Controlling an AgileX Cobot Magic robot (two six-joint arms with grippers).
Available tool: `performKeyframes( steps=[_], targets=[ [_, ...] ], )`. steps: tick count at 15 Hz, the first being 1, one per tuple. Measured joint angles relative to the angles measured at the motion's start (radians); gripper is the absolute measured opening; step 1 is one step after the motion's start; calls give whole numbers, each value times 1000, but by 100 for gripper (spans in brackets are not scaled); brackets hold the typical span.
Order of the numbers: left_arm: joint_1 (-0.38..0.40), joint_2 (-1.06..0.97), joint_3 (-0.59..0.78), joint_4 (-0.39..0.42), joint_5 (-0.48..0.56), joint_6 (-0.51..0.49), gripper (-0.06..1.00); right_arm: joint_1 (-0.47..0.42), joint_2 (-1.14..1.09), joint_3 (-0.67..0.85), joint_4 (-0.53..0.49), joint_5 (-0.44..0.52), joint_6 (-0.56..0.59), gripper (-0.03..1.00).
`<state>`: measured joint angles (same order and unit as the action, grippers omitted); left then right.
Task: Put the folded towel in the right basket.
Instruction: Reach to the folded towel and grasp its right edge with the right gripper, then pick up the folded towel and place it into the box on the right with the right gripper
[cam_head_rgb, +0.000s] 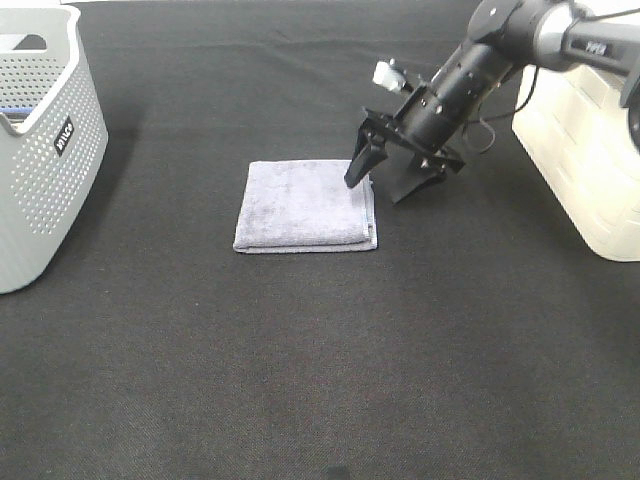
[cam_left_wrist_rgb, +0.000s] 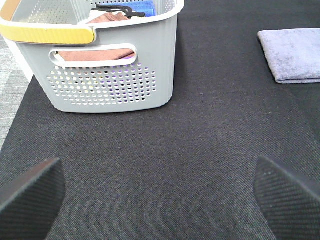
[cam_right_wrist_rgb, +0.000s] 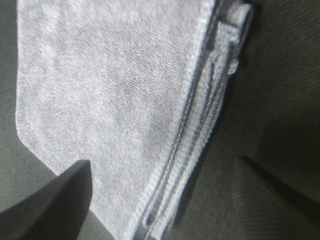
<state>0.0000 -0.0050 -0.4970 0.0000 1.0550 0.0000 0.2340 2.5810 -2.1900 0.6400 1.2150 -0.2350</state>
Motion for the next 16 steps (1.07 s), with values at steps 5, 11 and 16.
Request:
performKeyframes(
  steps=[5, 11, 16],
  targets=[
    [0, 0, 0, 0, 0, 0, 97, 6, 37, -5, 50, 1, -10, 73],
    [0, 0, 0, 0, 0, 0, 97, 42, 61, -11, 55, -51, -17, 29],
    [0, 0, 0, 0, 0, 0, 97, 42, 56, -19, 55, -53, -41, 8]
  ],
)
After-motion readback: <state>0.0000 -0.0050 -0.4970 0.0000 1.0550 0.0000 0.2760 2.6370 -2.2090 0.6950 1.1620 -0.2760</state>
